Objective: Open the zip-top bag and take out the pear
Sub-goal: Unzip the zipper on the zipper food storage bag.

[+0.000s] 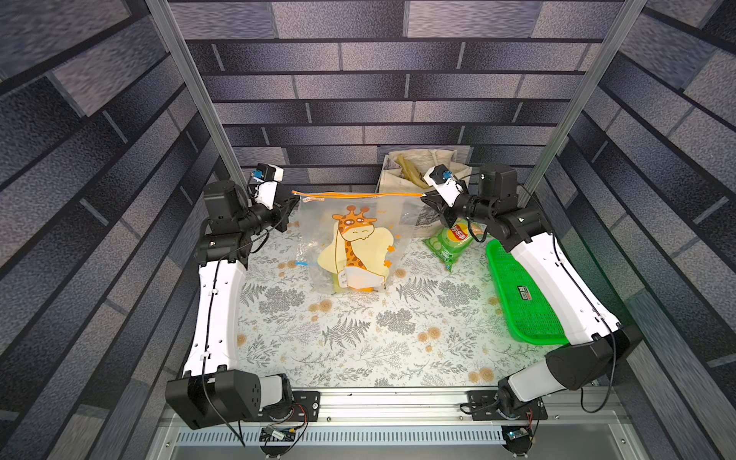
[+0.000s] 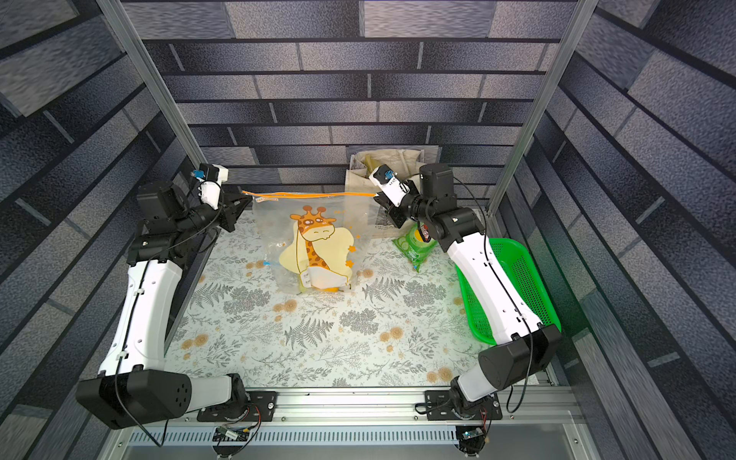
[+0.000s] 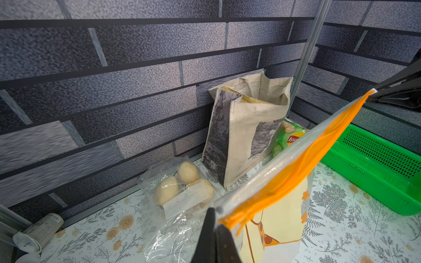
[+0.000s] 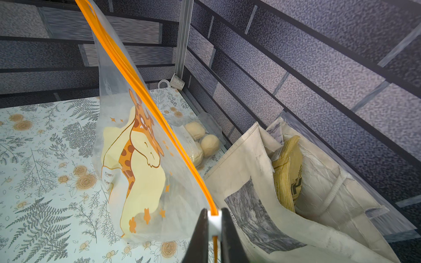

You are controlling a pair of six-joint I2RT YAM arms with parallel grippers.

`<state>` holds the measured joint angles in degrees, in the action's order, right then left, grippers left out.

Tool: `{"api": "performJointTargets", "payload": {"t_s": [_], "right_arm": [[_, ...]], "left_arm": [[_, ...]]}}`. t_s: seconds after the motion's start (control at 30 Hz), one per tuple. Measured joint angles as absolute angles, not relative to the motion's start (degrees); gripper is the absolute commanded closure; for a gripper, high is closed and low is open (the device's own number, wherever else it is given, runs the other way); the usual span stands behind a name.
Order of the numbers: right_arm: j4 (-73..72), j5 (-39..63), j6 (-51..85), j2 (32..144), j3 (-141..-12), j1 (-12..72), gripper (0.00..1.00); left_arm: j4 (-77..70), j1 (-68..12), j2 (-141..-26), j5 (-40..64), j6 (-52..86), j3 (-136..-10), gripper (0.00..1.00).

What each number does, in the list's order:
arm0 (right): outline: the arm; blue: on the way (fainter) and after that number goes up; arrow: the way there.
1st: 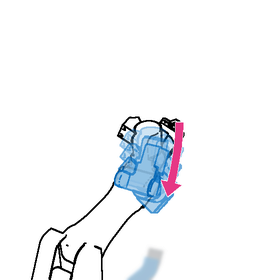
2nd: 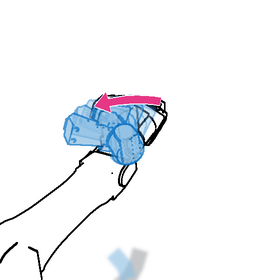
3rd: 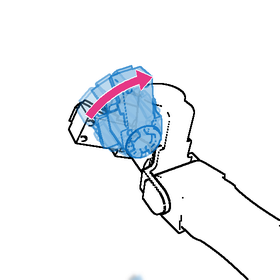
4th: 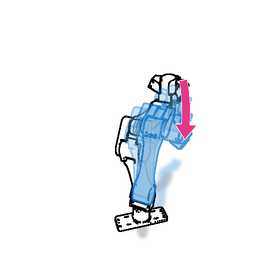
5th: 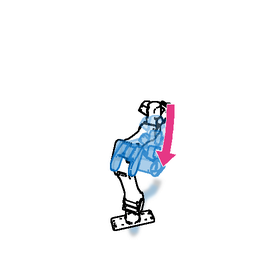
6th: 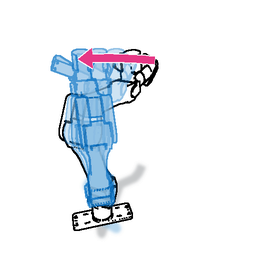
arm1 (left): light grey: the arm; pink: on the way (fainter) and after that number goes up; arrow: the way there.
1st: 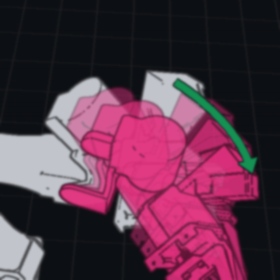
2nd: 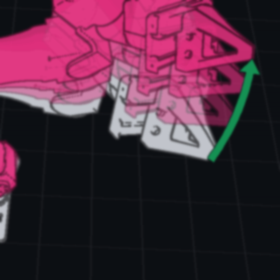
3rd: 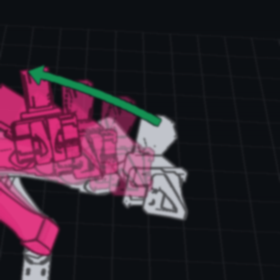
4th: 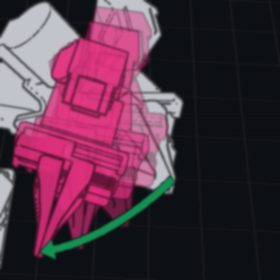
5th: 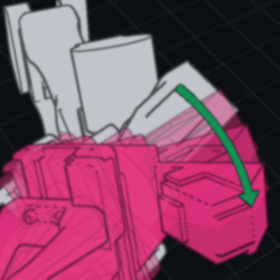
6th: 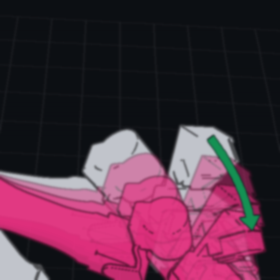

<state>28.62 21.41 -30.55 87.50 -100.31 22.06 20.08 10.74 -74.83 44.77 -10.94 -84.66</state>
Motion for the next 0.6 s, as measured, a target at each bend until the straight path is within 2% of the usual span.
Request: {"api": "performJointTargets", "payload": {"t_s": [0.03,0.1,0.13,0.17,0.2,0.4,0.6], "right_arm": [[28.3,21.7,-30.2,87.5,-100.3,22.0,0.87],[27.8,22.2,-28.9,87.5,-100.3,21.7,0.64],[27.6,22.4,-28.1,87.5,-100.3,21.1,0.49],[27.2,22.6,-27.3,87.5,-100.2,20.5,0.40],[26.5,23.1,-26.3,87.5,-100.1,19.6,0.36],[20.9,27.4,-18.4,87.2,-96.7,18.2,0.26],[17.1,28.1,-10.3,84.4,-89.0,18.5,0.33]], "left_arm": [[20.1,10.8,-74.8,44.9,-10.8,-84.7,1.00],[20.0,11.1,-74.8,45.1,-10.4,-84.7,1.00],[19.8,11.7,-74.8,44.9,-10.1,-84.7,1.00],[19.6,12.3,-74.9,44.9,-10.0,-84.7,1.00],[19.5,12.5,-75.0,45.0,-9.9,-84.7,1.00],[22.6,8.5,-78.6,44.6,-11.8,-89.8,1.00],[26.1,6.8,-83.0,40.1,-10.5,-96.7,1.00]]}}
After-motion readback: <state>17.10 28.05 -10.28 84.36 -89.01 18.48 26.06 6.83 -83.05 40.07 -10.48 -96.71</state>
